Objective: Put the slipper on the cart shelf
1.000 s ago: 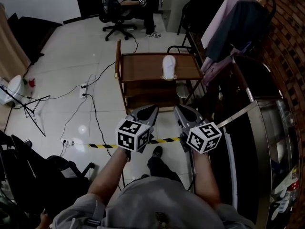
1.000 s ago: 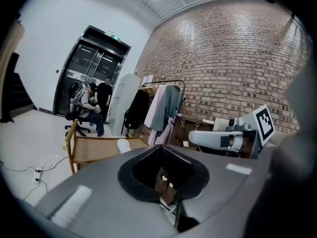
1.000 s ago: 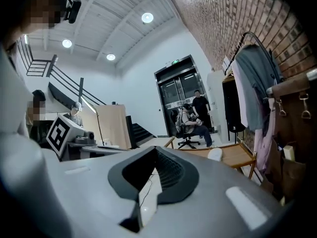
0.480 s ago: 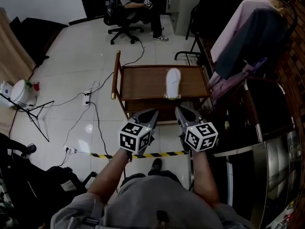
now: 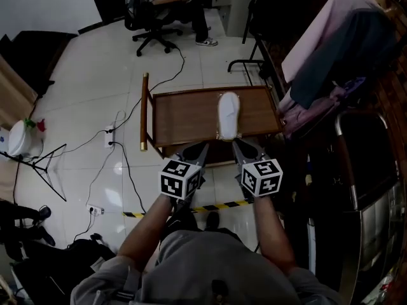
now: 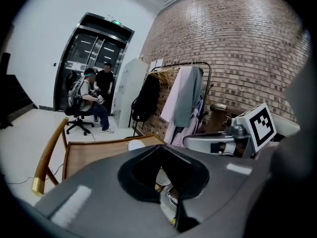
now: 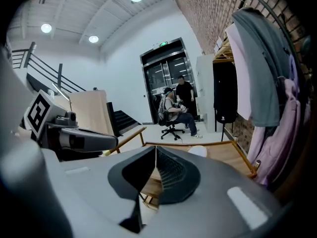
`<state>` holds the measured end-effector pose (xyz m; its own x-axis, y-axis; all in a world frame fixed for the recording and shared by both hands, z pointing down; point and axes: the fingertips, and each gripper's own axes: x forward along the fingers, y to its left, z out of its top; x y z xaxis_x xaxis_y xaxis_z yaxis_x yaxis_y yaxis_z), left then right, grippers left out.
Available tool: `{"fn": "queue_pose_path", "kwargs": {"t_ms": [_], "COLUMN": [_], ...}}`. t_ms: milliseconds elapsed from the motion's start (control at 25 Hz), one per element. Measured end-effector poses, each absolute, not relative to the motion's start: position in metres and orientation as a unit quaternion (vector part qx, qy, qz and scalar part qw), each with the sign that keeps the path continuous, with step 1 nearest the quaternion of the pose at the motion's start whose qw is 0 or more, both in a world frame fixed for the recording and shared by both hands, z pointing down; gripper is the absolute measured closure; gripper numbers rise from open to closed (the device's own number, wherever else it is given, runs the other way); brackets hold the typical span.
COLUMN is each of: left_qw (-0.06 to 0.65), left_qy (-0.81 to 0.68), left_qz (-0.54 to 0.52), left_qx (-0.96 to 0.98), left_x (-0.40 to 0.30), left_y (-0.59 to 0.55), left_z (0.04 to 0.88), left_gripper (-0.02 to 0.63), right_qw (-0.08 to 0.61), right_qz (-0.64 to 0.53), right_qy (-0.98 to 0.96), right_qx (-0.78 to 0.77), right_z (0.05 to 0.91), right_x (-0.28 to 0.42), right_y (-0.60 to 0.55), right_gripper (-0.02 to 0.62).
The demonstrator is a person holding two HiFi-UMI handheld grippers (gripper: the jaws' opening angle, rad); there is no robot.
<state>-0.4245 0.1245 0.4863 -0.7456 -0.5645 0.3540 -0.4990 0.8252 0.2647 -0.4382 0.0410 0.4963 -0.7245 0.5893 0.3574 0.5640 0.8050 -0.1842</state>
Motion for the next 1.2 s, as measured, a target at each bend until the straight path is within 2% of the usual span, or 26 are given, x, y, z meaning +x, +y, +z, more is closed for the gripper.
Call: {"fn": "queue_pose_path", "kwargs": {"t_ms": [120,480,720,880,960,1200], "left_qw": [0.220,0.247,0.273,0.284,0.287,0.306], "left_qy": [-0.923,-0.894,-0.877,-0.872,-0.870,-0.866], "left_qz": [-0.078,-0.068,-0.051,-0.052,-0.050,-0.060], "left_qx": [0.307,0.367,0.393,0.396,0.398,0.390], "left_x": [-0.451,-0.512,-0.530,-0.540,-0.543,-0.550], "left_y": [0.125,0.130,0.132,0.135,0.136,0.145], "left_z": [0.496,0.529,0.554,0.564,0.570,0.585], "left_gripper": [0.598,0.598,0.598,0.598,0.598,0.598], "right_qw": [0.218,0.276,0.326,0.362,0.381,0.412], "right_qz": [0.028,0.041,0.054,0.038,0.026,0.008], "right_qy": [-0.935,-0.943,-0.933,-0.924,-0.918,-0.906], "right_qx": [-0.278,-0.182,-0.141,-0.117,-0.109,-0.095], "right_z": [0.508,0.571,0.643,0.685,0.701,0.729], "right_x": [-0.460,-0.520,-0.549,-0.565,-0.570,-0.588], "right_y": [0.040,0.038,0.033,0.027,0.026,0.030], "right_gripper": [0.595,0.486,0.374,0.216,0.170,0.109]}}
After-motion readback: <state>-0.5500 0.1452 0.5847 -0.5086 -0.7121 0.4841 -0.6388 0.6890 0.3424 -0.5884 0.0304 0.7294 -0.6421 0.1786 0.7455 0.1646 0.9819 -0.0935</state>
